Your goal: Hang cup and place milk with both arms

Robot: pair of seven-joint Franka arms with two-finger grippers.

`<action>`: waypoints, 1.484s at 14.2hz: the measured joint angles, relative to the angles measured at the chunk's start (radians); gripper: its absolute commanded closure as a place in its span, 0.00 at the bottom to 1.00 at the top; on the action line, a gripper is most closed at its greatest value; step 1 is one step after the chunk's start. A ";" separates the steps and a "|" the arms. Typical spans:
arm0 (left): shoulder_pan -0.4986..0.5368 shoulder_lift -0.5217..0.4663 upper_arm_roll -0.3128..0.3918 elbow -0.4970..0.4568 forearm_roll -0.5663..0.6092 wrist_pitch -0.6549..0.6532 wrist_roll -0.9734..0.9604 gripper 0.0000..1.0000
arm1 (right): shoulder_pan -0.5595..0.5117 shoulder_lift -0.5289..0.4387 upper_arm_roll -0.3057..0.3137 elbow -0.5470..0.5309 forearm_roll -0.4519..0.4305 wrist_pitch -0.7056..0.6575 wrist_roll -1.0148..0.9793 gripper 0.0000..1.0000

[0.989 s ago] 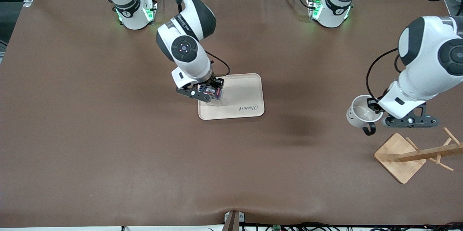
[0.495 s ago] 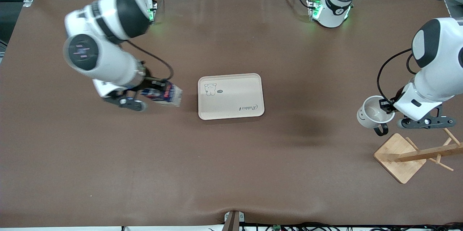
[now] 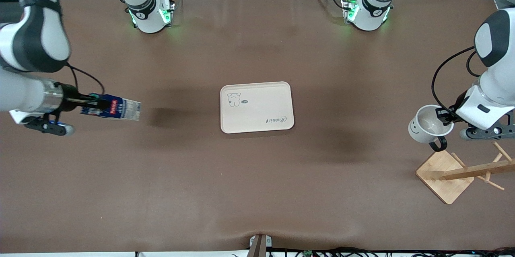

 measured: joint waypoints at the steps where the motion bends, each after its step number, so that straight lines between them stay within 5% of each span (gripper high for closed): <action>1: 0.001 -0.001 0.000 0.000 0.000 -0.001 0.010 1.00 | -0.026 0.000 0.000 -0.022 -0.020 0.003 -0.018 1.00; 6: 0.001 -0.001 -0.010 0.011 -0.017 -0.007 0.055 1.00 | -0.047 0.000 0.003 -0.162 -0.073 0.147 -0.020 1.00; 13: 0.091 -0.001 -0.002 0.081 -0.062 -0.058 0.389 1.00 | -0.068 -0.001 0.003 -0.302 -0.074 0.316 -0.020 0.96; 16: 0.208 0.001 0.001 0.082 -0.134 -0.058 0.554 1.00 | -0.068 -0.009 0.004 -0.323 -0.075 0.338 -0.021 0.51; 19: 0.276 0.011 0.001 0.082 -0.151 -0.055 0.645 1.00 | -0.069 -0.011 0.005 -0.324 -0.076 0.339 -0.031 0.27; 20: 0.277 0.017 0.001 0.082 -0.152 -0.049 0.649 1.00 | -0.071 -0.011 0.005 -0.324 -0.076 0.338 -0.041 0.00; 21: 0.274 0.022 -0.002 0.082 -0.152 -0.035 0.649 1.00 | -0.075 -0.011 0.005 -0.324 -0.076 0.334 -0.059 0.00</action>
